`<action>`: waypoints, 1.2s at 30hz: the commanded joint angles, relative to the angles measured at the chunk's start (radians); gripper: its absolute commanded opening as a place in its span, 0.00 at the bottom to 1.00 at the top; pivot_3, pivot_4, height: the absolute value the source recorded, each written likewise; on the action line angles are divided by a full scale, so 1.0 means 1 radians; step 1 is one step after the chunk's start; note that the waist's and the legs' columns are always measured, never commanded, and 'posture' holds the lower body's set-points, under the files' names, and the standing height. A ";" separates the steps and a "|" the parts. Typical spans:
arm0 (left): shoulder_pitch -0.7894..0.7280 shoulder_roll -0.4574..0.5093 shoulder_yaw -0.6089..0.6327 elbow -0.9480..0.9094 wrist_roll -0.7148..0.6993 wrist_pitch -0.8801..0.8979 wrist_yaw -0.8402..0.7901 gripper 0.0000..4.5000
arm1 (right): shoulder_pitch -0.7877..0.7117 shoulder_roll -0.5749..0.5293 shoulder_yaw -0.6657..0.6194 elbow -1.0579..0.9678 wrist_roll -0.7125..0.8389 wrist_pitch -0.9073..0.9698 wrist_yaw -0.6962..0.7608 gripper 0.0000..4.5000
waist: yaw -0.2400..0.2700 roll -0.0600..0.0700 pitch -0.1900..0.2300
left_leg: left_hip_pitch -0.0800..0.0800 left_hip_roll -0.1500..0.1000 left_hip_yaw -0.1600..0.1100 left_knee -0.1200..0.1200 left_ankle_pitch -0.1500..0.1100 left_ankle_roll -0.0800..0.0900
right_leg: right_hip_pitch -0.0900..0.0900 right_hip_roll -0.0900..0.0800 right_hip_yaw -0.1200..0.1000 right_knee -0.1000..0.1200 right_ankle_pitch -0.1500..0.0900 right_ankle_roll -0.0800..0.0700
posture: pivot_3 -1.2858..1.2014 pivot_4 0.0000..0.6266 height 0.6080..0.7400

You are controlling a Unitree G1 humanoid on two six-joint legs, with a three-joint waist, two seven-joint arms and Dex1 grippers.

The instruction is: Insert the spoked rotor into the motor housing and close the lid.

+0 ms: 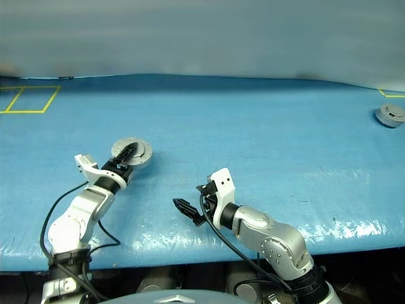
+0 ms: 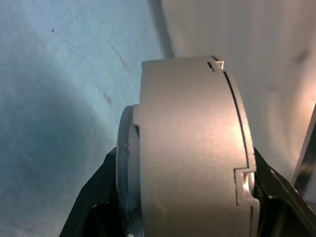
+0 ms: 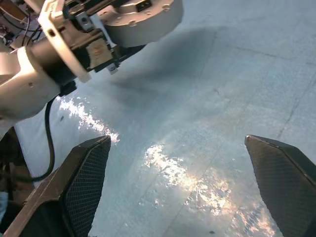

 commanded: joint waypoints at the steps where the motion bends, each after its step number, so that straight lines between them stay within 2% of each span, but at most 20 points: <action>1: -0.153 0.032 0.020 0.125 0.077 0.009 -0.099 0.53 | 0.011 0.005 0.008 -0.035 -0.081 -0.035 0.030 1.00 | 0.001 -0.003 0.002 | 0.000 0.000 0.000 0.001 0.000 0.000 | 0.000 0.000 0.000 0.000 0.000 0.000 | 0.52 0.24 1.00; 7: -0.424 0.067 0.047 0.477 0.265 -0.041 -0.207 0.53 | 0.044 0.026 0.027 -0.035 -0.280 -0.133 0.009 1.00 | 0.000 -0.005 0.003 | -0.003 -0.001 0.000 0.001 0.000 0.000 | -0.003 0.000 0.000 0.000 0.005 0.004 | 0.52 0.24 1.00; 14: -0.679 0.064 0.069 0.859 0.471 -0.122 -0.322 0.53 | 0.067 0.043 0.063 -0.025 -0.389 -0.164 0.050 1.00 | -0.004 -0.007 0.005 | -0.007 -0.001 0.000 0.001 0.000 -0.001 | -0.006 0.000 -0.001 -0.001 0.005 0.004 | 0.52 0.24 1.00; 20: -0.785 0.034 0.080 1.078 0.622 -0.164 -0.328 0.53 | 0.074 0.063 0.068 -0.020 -0.448 -0.150 0.062 1.00 | -0.004 -0.009 0.006 | -0.007 -0.001 0.000 0.001 0.000 0.000 | -0.006 -0.002 -0.001 -0.001 0.005 0.005 | 0.52 0.24 1.00; 21: -0.783 0.034 0.083 1.095 0.640 -0.161 -0.315 0.61 | 0.078 0.069 0.059 -0.022 -0.447 -0.144 0.061 1.00 | -0.004 -0.009 0.006 | -0.007 -0.001 0.000 0.001 0.000 0.000 | -0.006 -0.002 -0.001 -0.001 0.006 0.005 | 0.52 0.24 1.00; 26: -0.718 0.050 0.095 1.098 0.711 -0.092 -0.290 0.96 | 0.104 0.086 0.049 -0.029 -0.454 -0.123 0.071 1.00 | -0.011 -0.009 0.005 | -0.004 -0.001 -0.001 0.001 0.000 0.000 | -0.004 -0.002 -0.001 0.001 0.006 0.005 | 0.52 0.24 1.00; 27: -0.701 0.054 0.094 1.091 0.726 -0.076 -0.284 0.99 | 0.107 0.088 0.050 -0.029 -0.457 -0.118 0.074 1.00 | -0.014 -0.008 0.005 | -0.001 -0.001 -0.001 0.001 0.000 0.000 | -0.002 -0.002 0.000 0.001 0.006 0.005 | 0.52 0.24 1.00; 30: -0.609 0.070 0.095 1.016 0.745 0.029 -0.281 0.99 | 0.105 0.094 0.061 -0.013 -0.473 -0.101 0.077 1.00 | -0.028 -0.007 0.004 | 0.009 0.000 0.001 -0.001 0.000 0.000 | 0.005 -0.002 0.003 0.002 0.005 0.005 | 0.52 0.24 1.00; 36: -0.354 0.061 0.105 0.702 0.713 0.305 -0.210 0.99 | 0.089 0.103 0.060 0.014 -0.464 -0.032 0.113 1.00 | -0.040 0.002 -0.013 | 0.028 0.001 0.004 -0.006 -0.001 0.000 | 0.020 -0.003 0.004 0.002 0.001 0.008 | 0.52 0.24 1.00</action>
